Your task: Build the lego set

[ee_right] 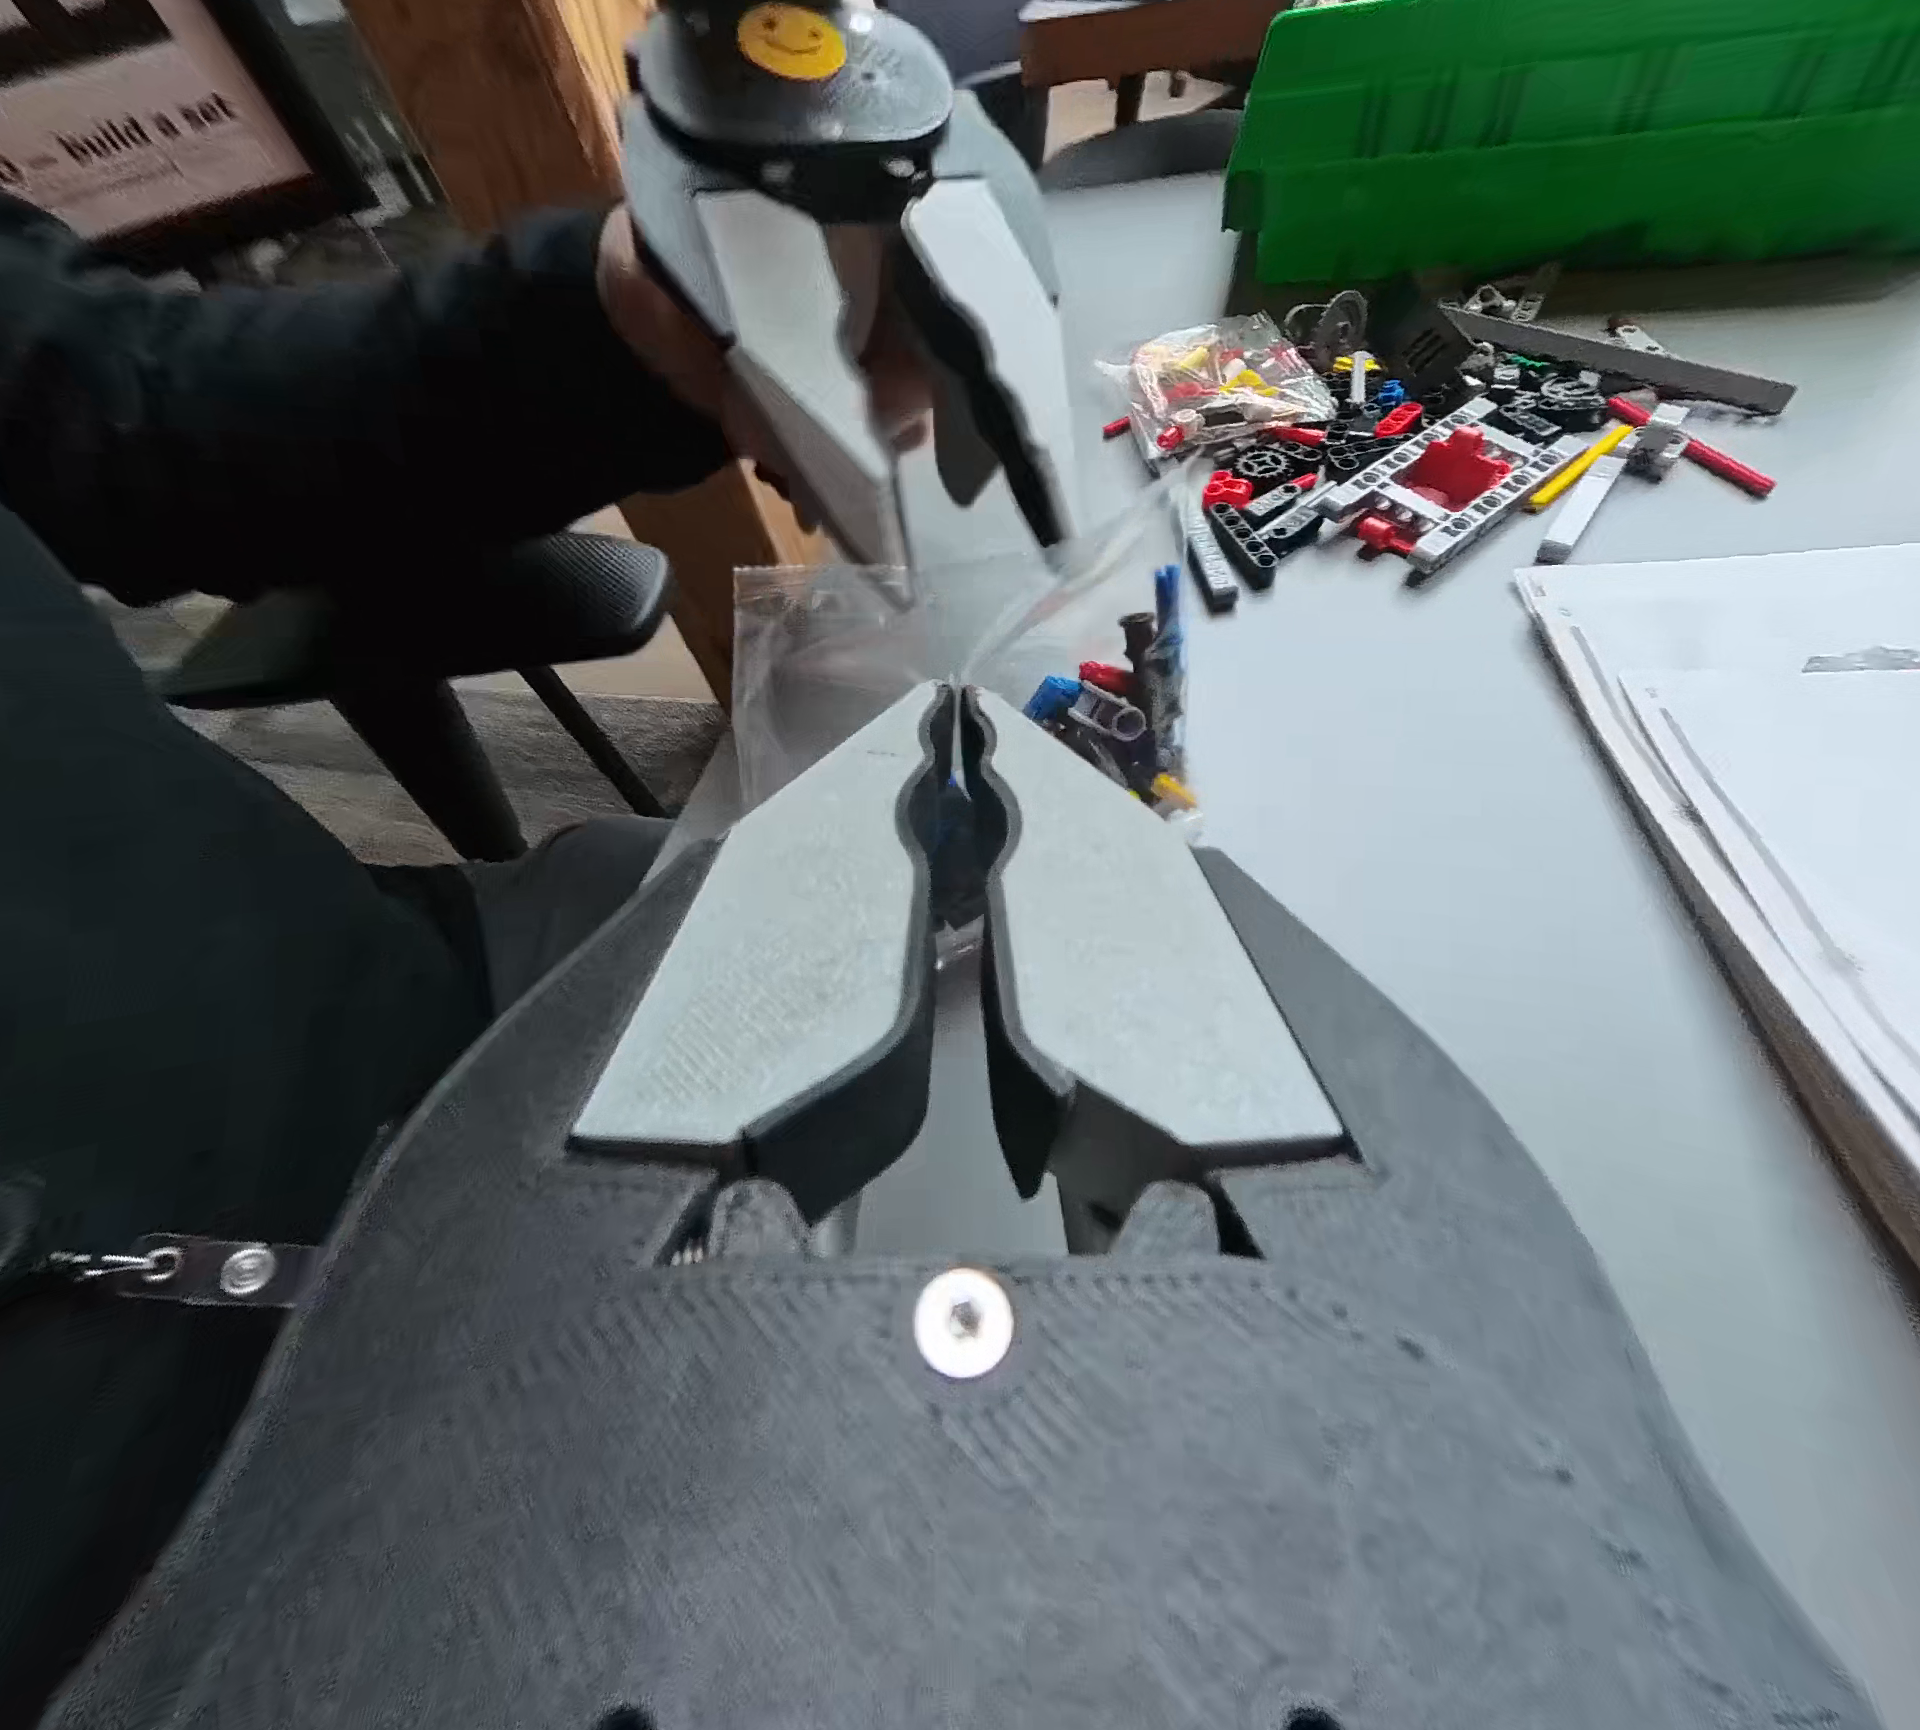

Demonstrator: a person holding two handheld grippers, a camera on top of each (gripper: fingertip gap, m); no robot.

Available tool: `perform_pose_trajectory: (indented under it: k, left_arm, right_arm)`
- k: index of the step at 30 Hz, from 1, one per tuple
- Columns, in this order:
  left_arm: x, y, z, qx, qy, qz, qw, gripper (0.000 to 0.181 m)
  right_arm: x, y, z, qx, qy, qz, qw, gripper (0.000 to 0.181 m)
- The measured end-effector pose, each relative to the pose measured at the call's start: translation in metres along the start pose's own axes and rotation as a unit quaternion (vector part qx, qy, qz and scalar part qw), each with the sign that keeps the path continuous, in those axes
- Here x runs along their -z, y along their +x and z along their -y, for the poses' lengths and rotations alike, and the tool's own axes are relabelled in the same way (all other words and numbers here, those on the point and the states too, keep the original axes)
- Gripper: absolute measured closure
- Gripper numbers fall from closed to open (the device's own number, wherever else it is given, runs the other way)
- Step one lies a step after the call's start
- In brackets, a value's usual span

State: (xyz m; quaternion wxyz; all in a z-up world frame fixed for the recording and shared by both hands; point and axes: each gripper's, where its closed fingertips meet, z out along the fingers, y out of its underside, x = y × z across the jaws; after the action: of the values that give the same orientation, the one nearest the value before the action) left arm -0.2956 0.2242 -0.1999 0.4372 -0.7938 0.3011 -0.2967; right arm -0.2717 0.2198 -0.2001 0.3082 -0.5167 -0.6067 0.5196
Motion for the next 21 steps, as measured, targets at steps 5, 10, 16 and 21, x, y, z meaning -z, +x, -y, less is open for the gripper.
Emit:
perform_pose_trajectory:
  k: [5,10,16,21]
  left_arm:
    - [-0.024,0.008,0.002,-0.079,-0.001,0.040,0.996,0.149]
    - [-0.029,0.019,0.012,-0.063,0.043,0.027,0.997,0.148]
    - [-0.020,0.032,0.011,0.216,0.074,-0.132,0.965,0.160]
    - [-0.022,0.041,0.011,0.254,0.081,-0.159,0.951,0.151]
  right_arm:
    - [0.008,-0.013,0.012,-0.078,0.051,0.094,0.991,0.181]
    - [0.015,-0.013,0.017,-0.105,0.070,0.124,0.984,0.181]
    - [0.017,-0.029,0.014,-0.002,0.052,0.129,0.990,0.181]
    - [0.014,-0.035,0.011,0.057,0.042,0.113,0.991,0.181]
